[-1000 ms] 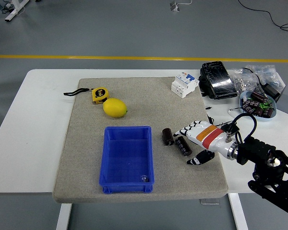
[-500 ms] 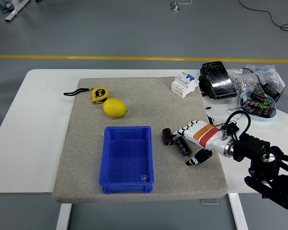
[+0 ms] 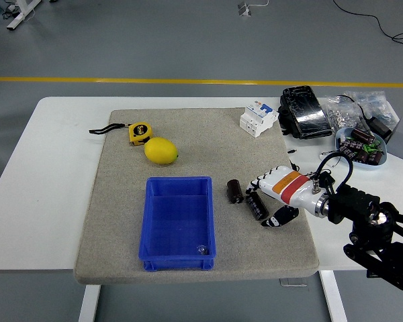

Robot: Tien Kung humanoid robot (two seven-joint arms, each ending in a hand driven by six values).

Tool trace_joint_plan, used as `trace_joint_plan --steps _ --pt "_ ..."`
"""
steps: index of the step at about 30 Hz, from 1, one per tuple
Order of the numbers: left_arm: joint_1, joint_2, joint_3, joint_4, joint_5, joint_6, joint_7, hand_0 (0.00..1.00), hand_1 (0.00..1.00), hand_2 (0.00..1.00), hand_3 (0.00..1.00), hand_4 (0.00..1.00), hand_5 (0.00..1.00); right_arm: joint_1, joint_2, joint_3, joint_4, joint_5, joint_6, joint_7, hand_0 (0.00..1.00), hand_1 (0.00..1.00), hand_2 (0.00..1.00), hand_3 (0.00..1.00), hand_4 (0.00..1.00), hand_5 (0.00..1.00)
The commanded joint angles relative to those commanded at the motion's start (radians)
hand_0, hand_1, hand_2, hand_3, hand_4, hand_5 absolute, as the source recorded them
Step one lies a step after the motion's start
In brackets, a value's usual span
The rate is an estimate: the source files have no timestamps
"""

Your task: Pick up the battery,place it into the box

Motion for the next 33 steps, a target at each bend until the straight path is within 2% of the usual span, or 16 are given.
trace_joint_plan --steps 8,9,15,16,28,33 --pt "0.003 0.000 -0.008 0.000 0.013 -0.001 0.004 0.555 0.561 0.629 0.584 0.631 0.603 0.000 0.012 -0.005 -0.014 0.003 -0.011 0.000 0.541 0.566 0.611 0.631 0.930 0.349" --pt "0.003 0.000 -0.008 -0.001 0.014 -0.001 0.004 0.557 0.561 0.629 0.584 0.633 0.606 0.000 0.012 -0.005 -0.015 0.003 -0.012 0.000 0.478 0.526 0.567 0.593 0.896 0.337" --pt "0.005 0.000 -0.011 -0.001 0.018 -0.001 0.006 0.557 0.561 0.629 0.584 0.633 0.606 -0.003 0.010 0.003 -0.013 0.002 -0.015 -0.005 0.478 0.526 0.567 0.593 0.896 0.337" --pt "0.006 0.000 -0.012 -0.001 0.020 -0.002 0.006 0.555 0.561 0.630 0.584 0.633 0.605 -0.003 0.009 0.007 -0.008 0.002 -0.015 -0.005 0.446 0.489 0.539 0.571 0.872 0.328" --pt "0.003 0.004 -0.013 -0.001 0.025 -0.006 0.008 0.555 0.561 0.630 0.585 0.634 0.606 0.000 -0.012 0.076 0.066 -0.021 -0.009 -0.024 0.442 0.482 0.534 0.564 0.851 0.318" --pt "0.004 0.005 -0.012 -0.001 0.022 -0.005 0.006 0.555 0.561 0.630 0.585 0.634 0.606 0.007 -0.002 0.101 0.109 -0.036 -0.009 -0.039 0.442 0.482 0.534 0.564 0.851 0.318"
